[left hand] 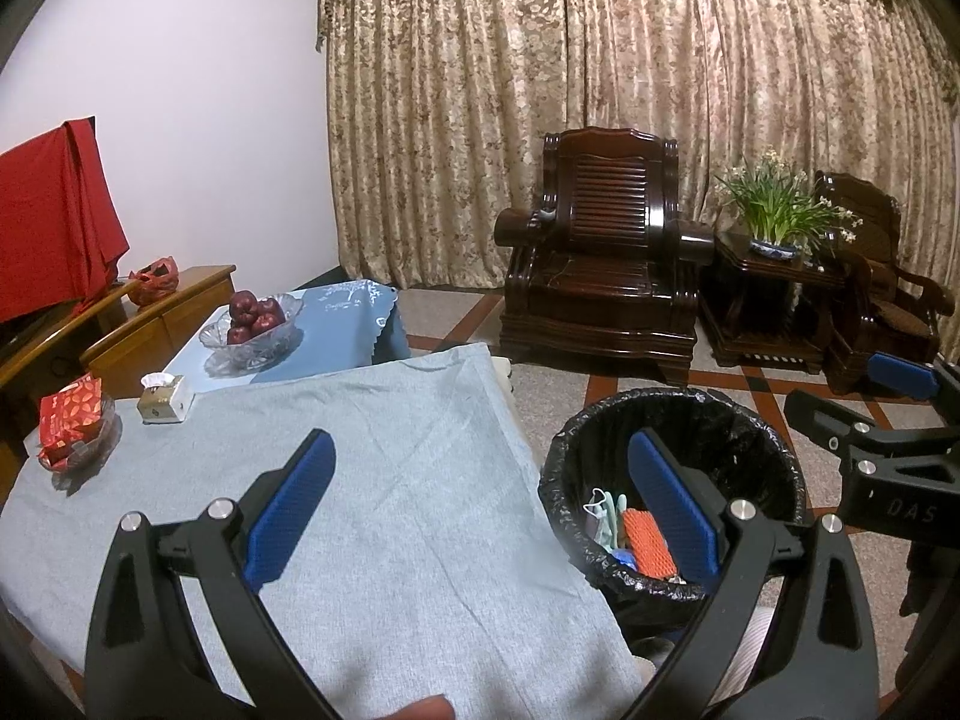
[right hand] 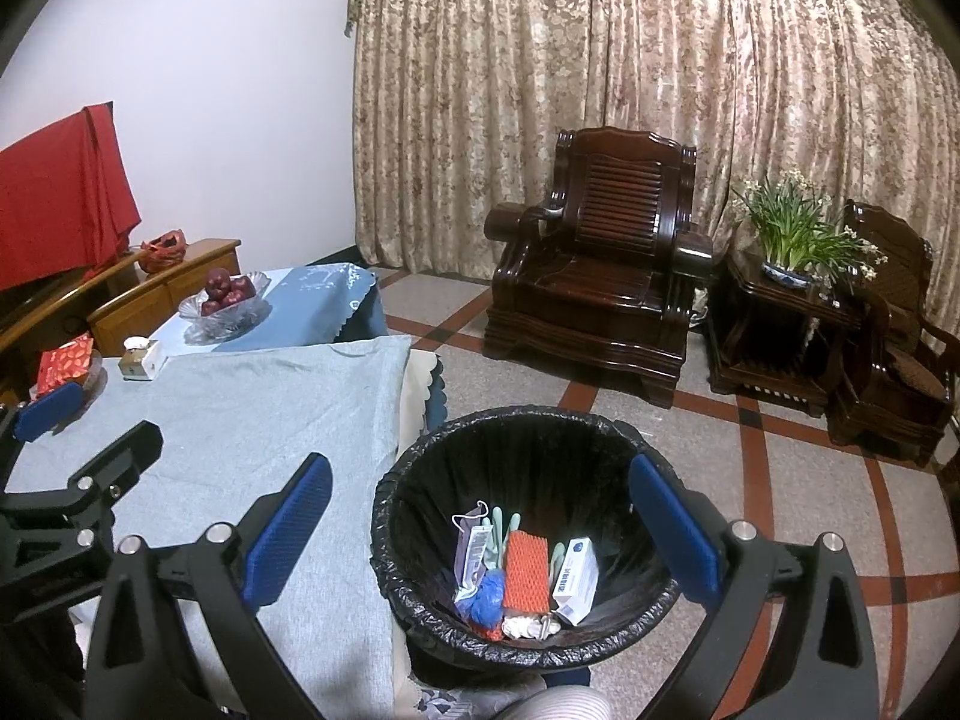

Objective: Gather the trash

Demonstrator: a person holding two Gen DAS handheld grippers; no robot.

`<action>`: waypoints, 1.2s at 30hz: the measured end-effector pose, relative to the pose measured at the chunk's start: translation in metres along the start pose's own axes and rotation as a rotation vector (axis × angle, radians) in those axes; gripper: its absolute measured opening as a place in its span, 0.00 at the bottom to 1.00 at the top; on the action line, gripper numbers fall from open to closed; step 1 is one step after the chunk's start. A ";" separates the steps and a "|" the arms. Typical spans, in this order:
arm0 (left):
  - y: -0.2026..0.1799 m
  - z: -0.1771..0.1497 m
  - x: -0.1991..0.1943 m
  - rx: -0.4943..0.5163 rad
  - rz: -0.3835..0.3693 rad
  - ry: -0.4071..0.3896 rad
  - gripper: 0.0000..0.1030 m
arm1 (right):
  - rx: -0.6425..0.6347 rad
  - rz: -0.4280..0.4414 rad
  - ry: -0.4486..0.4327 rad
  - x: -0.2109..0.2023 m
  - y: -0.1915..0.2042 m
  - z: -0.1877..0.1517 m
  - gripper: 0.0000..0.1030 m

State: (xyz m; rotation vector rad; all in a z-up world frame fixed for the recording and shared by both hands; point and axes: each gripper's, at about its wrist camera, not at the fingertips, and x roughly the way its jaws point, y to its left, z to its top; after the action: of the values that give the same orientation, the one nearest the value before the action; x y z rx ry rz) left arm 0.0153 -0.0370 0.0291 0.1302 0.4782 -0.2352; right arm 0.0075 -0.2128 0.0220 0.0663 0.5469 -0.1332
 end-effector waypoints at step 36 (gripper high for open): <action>0.003 0.001 0.000 -0.003 0.000 0.003 0.93 | -0.002 0.000 0.001 0.000 0.000 0.000 0.94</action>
State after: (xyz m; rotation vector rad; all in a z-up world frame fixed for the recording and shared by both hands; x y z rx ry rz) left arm 0.0163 -0.0344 0.0298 0.1279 0.4817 -0.2339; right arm 0.0077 -0.2124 0.0214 0.0649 0.5485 -0.1326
